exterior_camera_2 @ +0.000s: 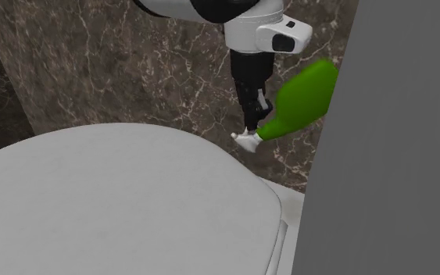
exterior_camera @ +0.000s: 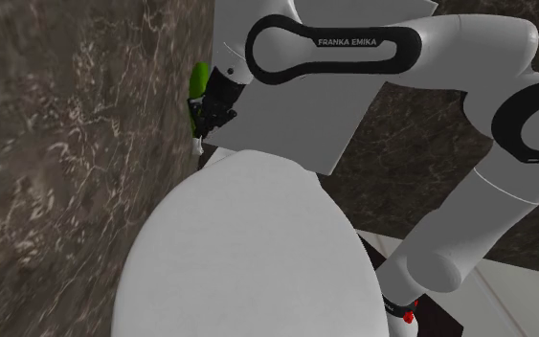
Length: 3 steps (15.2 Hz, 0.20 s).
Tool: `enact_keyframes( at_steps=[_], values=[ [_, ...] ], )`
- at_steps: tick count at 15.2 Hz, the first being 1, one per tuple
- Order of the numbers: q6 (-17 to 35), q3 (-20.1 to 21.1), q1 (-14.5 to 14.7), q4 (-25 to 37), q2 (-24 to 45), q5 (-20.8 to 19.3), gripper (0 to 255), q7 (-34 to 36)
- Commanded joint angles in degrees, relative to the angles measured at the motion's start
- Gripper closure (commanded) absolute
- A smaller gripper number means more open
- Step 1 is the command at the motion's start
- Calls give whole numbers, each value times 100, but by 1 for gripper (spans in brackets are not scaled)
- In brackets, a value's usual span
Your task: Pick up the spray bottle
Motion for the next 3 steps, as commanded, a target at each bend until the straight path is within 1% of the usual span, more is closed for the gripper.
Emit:
enact_keyframes(
  at_steps=[1, 3],
  values=[
    [-121, -27, -28, 153, -51, -9, 255, 19],
    [-132, -25, -31, 163, -52, -9, 255, 20]
  ],
)
